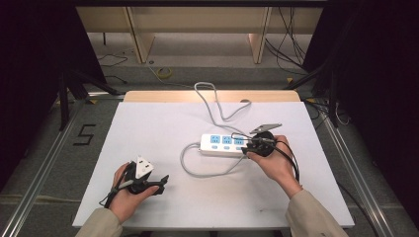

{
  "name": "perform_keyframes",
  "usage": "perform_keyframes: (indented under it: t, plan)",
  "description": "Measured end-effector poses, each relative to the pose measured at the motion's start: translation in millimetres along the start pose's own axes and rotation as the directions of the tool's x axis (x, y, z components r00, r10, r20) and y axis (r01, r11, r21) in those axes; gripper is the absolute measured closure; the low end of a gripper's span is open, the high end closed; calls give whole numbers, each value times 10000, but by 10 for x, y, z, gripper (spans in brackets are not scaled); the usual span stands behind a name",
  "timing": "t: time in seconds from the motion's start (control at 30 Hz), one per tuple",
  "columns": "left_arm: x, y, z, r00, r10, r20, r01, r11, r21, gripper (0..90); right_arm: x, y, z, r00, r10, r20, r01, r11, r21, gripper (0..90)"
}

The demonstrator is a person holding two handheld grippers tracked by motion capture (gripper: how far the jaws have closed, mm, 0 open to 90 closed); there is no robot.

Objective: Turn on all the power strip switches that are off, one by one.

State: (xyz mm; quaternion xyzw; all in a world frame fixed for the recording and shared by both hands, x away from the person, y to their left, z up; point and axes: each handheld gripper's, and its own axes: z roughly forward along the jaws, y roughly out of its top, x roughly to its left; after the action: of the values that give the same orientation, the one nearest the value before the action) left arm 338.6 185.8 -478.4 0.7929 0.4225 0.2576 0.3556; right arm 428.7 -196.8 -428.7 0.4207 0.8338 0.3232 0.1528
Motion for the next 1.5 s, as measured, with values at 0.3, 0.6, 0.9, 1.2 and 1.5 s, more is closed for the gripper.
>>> perform_keyframes:
  t: [0.3, 0.6, 0.9, 1.2, 1.5]
  plan:
    - [-6, -3, 6, 10000, -28, 2, 28, 10000, 21, 187, -41, -137, -120, 9997, -34, -246, 21, 9986, -523, 581]
    - [-4, -7, 8, 10000, 0, -10, 0, 10000, 81, 187, -78, -296, -188, 9996, -73, -256, 52, 9967, -811, 495]
    - [-4, -14, 12, 10000, -59, -12, 59, 9999, 90, 187, -83, -440, -253, 9998, -76, -199, 51, 9921, -1256, 453]
    - [-7, -18, 21, 10000, -17, 10, 17, 9999, 144, 186, -88, -639, -299, 9996, 138, -241, -174, 9880, -1534, 440]
    - [0, -28, 33, 10000, -26, 8, 26, 9998, 203, 184, -90, -782, -344, 9991, 328, -260, -370, 9826, -1820, 433]
